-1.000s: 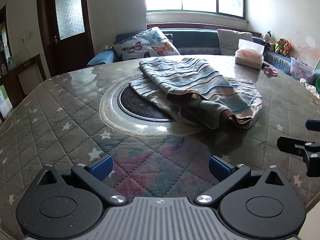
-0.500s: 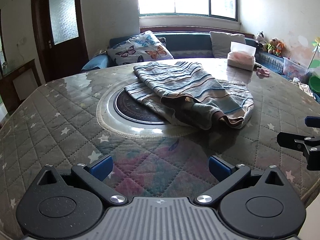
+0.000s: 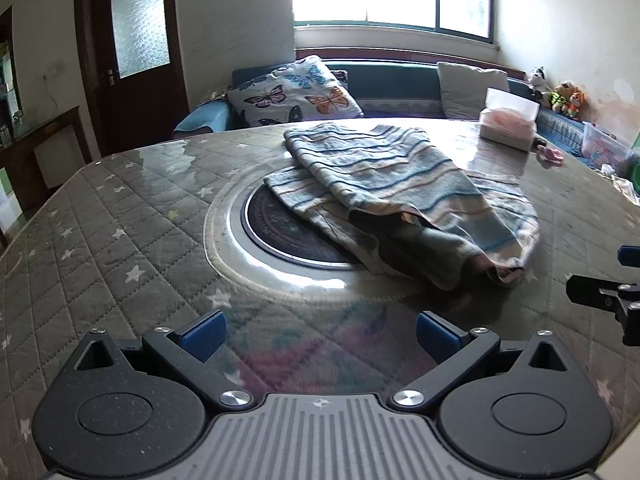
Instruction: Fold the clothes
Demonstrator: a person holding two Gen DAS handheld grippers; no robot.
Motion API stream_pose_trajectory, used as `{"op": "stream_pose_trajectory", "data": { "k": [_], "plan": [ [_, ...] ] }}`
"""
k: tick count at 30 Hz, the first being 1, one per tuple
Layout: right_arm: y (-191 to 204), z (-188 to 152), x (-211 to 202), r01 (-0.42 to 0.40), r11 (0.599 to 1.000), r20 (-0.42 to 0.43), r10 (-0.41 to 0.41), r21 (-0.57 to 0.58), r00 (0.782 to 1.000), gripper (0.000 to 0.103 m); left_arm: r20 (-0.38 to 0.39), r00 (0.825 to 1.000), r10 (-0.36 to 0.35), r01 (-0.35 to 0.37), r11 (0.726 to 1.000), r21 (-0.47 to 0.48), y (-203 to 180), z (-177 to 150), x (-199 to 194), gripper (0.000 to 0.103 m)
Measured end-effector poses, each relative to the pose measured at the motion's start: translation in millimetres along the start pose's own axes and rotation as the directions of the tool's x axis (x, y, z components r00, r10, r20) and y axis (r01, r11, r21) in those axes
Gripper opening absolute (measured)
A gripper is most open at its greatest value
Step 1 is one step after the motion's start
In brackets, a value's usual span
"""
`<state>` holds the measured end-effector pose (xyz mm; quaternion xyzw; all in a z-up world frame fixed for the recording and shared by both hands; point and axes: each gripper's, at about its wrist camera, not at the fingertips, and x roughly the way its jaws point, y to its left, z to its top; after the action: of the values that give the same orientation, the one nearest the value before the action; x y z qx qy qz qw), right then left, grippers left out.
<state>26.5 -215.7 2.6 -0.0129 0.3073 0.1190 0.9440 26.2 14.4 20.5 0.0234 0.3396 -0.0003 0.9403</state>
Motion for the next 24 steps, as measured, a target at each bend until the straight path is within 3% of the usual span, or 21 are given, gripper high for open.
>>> {"op": "stream_pose_trajectory", "data": {
  "k": [7, 12, 18, 24],
  "plan": [
    [-4.7, 20.7, 26.5, -0.022, 1.0, -0.025, 0.022, -0.005, 0.999, 0.103, -0.018, 1.0, 0.024, -0.024, 1.0, -0.014, 9.7, 23.5, 22.2, 0.09],
    [-7.5, 31.6, 40.0, -0.034, 0.999, -0.034, 0.034, -0.007, 0.999, 0.103, -0.036, 0.999, 0.032, -0.033, 0.999, -0.022, 18.8, 39.6, 41.9, 0.072],
    [-16.2, 48.0, 54.9, -0.046, 0.999, -0.035, 0.046, 0.009, 0.998, 0.101, -0.067, 0.997, 0.041, -0.045, 0.998, -0.051, 34.5, 60.4, 66.3, 0.056],
    [-28.2, 65.3, 75.2, -0.031, 0.999, -0.036, 0.031, 0.019, 0.999, 0.098, -0.085, 0.995, 0.049, -0.054, 0.997, -0.051, 44.1, 76.1, 88.1, 0.05]
  ]
}}
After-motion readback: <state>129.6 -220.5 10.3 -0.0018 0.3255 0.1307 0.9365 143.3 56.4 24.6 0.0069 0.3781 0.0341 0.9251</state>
